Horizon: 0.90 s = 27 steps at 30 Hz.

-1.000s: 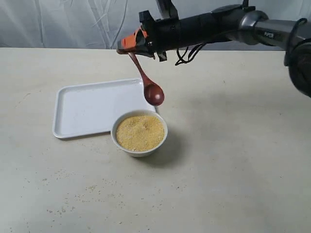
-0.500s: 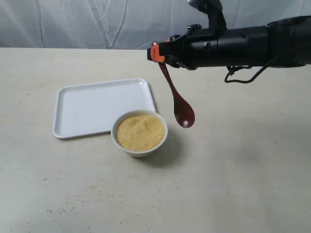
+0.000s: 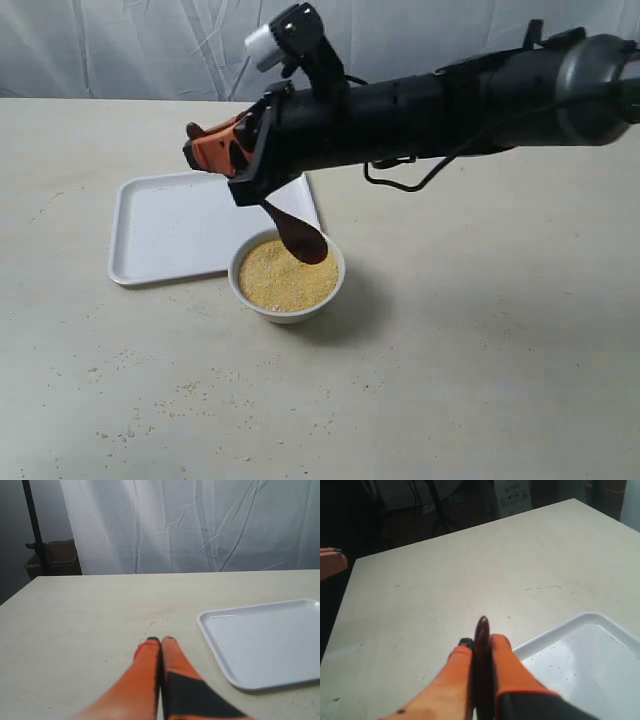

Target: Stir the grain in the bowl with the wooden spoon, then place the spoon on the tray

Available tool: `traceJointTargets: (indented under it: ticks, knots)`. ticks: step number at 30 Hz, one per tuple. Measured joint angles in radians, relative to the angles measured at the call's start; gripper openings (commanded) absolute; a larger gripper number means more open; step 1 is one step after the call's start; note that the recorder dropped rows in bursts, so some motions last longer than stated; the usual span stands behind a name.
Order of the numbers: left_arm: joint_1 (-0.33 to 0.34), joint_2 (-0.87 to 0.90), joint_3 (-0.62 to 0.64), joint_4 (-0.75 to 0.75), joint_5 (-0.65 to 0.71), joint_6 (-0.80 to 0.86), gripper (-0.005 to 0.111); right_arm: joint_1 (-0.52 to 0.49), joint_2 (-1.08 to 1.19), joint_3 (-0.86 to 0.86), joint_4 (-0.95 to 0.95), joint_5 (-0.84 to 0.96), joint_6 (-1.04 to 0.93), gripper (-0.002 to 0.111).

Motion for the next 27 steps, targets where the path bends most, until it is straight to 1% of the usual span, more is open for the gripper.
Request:
traceJointTargets:
  ticks: [5,8,17,27]
  knots:
    - [0.0,0.0,0.0,0.0,0.0,0.0,0.0,0.011,0.096,-0.119,0.0,-0.017,-0.006,-0.001]
    - [0.0,0.0,0.0,0.0,0.0,0.0,0.0,0.011,0.14,-0.152,0.002,-0.034,-0.004,-0.001]
    - [0.0,0.0,0.0,0.0,0.0,0.0,0.0,0.011,0.234,-0.159,0.002,-0.07,-0.004,-0.001]
    - [0.0,0.0,0.0,0.0,0.0,0.0,0.0,0.011,0.25,-0.159,0.002,-0.066,-0.004,-0.001]
